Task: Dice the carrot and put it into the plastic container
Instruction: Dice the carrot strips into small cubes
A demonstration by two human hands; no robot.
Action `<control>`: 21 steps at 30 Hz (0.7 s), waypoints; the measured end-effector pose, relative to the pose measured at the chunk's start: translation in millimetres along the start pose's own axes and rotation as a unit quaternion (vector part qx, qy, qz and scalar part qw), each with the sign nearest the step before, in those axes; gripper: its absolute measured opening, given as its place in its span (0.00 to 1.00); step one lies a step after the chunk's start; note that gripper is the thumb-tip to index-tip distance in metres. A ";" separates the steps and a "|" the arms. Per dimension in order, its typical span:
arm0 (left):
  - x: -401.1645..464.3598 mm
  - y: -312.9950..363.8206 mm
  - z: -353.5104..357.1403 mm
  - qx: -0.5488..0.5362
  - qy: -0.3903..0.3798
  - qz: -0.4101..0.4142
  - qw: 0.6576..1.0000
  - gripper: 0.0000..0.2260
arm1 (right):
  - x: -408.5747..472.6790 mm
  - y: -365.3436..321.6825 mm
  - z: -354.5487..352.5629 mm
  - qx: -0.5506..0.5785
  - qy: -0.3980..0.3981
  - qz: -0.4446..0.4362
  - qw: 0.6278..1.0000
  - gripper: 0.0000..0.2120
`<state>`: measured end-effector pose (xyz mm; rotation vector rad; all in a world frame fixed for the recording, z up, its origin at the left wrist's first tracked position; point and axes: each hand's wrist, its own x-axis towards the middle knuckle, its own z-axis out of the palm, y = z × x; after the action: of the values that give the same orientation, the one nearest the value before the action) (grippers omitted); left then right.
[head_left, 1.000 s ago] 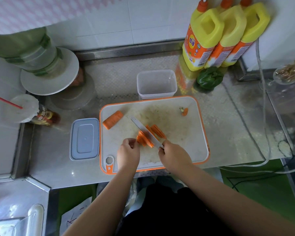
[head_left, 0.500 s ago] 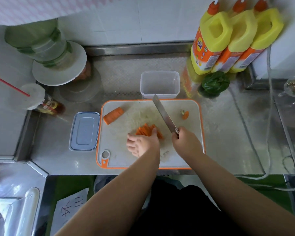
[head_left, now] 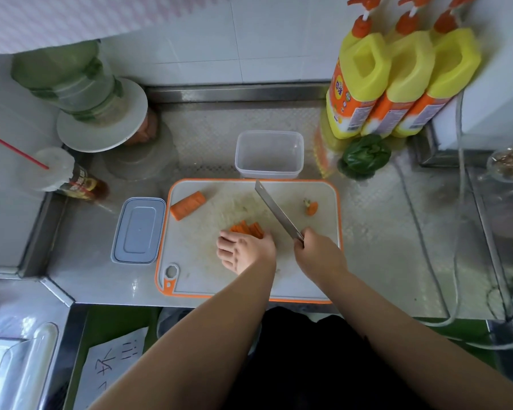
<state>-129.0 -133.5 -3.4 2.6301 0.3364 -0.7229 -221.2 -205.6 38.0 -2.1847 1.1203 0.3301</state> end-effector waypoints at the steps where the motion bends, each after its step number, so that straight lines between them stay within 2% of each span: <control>1: 0.0 -1.7 0.8 0.005 0.007 0.011 1.000 0.46 | 0.3 0.8 -0.6 -0.007 -0.002 -0.003 1.000 0.11; 12: 10.9 -24.0 5.6 0.101 0.055 0.185 0.976 0.30 | 8.4 2.6 4.9 -0.030 -0.022 -0.020 0.999 0.09; 16: 20.5 -38.1 0.1 0.135 0.063 0.263 0.953 0.24 | 12.7 0.2 5.4 -0.038 -0.031 -0.029 0.998 0.08; 21: 37.0 -56.6 -10.4 0.189 0.041 0.354 0.915 0.24 | 15.8 -1.3 10.4 -0.034 -0.042 -0.040 0.998 0.09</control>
<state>-111.9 -73.8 -32.0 2.8248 -0.7838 -0.4490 -209.9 -208.3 23.0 -2.2462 0.9859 0.4276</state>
